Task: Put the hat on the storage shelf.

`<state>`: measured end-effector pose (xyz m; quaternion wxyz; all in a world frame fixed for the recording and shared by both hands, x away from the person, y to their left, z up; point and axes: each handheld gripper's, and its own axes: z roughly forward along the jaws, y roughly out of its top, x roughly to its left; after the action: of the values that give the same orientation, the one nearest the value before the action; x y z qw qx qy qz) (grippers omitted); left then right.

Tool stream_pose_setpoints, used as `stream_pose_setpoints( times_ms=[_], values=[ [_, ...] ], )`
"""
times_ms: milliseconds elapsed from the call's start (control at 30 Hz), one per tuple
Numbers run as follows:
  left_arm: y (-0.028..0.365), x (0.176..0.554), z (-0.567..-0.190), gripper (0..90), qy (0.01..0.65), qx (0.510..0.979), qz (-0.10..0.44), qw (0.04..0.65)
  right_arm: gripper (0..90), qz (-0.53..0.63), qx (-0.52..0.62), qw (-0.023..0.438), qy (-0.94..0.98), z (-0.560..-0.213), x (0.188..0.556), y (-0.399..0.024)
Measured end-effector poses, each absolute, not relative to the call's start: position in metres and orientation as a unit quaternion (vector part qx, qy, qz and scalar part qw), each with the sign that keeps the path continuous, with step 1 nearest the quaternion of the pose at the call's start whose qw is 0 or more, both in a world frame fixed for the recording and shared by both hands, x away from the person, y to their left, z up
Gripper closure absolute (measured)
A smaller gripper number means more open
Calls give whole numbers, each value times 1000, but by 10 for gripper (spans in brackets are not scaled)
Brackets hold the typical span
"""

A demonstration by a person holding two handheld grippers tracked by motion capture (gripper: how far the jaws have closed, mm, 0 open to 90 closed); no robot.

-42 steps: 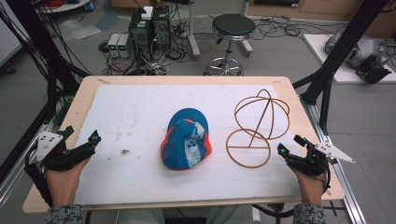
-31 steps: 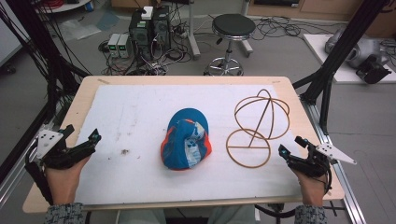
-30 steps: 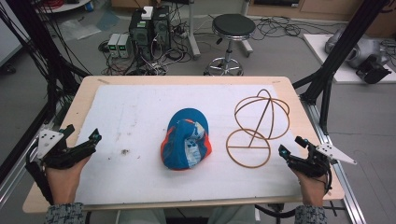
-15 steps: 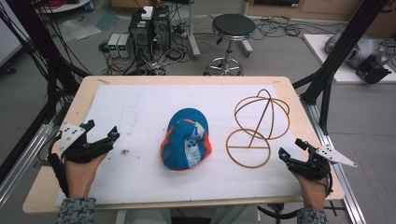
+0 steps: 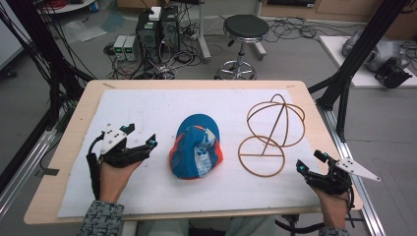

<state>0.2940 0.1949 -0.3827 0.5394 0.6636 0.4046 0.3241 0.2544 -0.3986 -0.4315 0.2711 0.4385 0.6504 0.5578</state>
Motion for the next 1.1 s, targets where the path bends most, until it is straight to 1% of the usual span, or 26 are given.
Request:
stream_pose_setpoints(
  times_ms=[67,367,433,767,933,1033,1067,1100],
  values=[
    [182,296,-382,191,392,671,315,545,123,556,437,272,652,-432,252,-399],
    [153,299,-383,196,363,688,294,555,123,553,442,274,651,-432,244,-404],
    [140,300,-385,199,350,700,285,553,123,550,443,277,651,-433,241,-407],
    [110,300,-395,218,319,728,257,550,123,548,449,278,649,-433,236,-411],
    [101,298,-399,258,308,740,243,547,123,547,447,279,651,-433,237,-410],
    [96,298,-400,305,301,745,242,544,123,546,446,278,653,-433,238,-409],
    [95,298,-400,335,299,746,242,543,123,546,444,279,654,-434,238,-410],
    [94,298,-400,335,299,747,241,543,123,546,445,279,653,-434,238,-409]
  ],
)
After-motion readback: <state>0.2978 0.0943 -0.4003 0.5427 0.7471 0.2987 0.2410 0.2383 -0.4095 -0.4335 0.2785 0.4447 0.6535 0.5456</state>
